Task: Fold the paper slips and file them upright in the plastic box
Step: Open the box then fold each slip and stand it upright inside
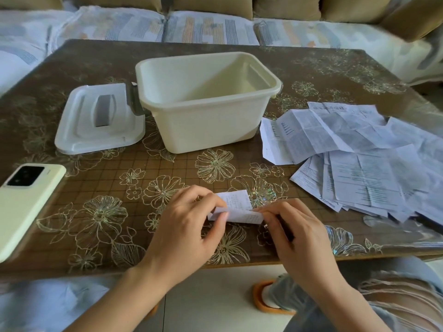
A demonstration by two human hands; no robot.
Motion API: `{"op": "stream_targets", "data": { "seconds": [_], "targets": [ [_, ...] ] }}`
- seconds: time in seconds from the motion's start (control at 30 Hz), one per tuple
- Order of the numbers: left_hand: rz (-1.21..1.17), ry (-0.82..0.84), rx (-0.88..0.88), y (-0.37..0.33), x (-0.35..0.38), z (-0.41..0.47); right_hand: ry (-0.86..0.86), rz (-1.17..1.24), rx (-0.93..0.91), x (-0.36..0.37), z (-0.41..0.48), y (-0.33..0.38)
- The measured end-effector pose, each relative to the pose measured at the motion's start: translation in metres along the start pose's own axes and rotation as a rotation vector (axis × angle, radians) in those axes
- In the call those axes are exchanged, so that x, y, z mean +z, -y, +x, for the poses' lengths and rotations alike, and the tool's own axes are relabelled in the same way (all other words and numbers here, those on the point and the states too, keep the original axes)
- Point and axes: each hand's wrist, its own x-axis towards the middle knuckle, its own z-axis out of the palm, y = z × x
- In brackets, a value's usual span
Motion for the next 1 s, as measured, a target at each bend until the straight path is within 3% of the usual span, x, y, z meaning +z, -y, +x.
{"op": "stream_targets", "data": {
  "seconds": [0.27,0.63,1.0],
  "targets": [
    [0.038,-0.043,-0.299,-0.003,0.009,0.000,-0.049,-0.021,0.171,0.014,0.016,0.018],
    [0.272,-0.022,-0.307,-0.004,0.015,0.006,-0.093,-0.312,0.203,0.033,0.024,0.025],
    [0.271,-0.015,-0.325,-0.005,0.017,0.006,-0.061,-0.340,0.196,0.035,0.025,0.024]
  ]
}}
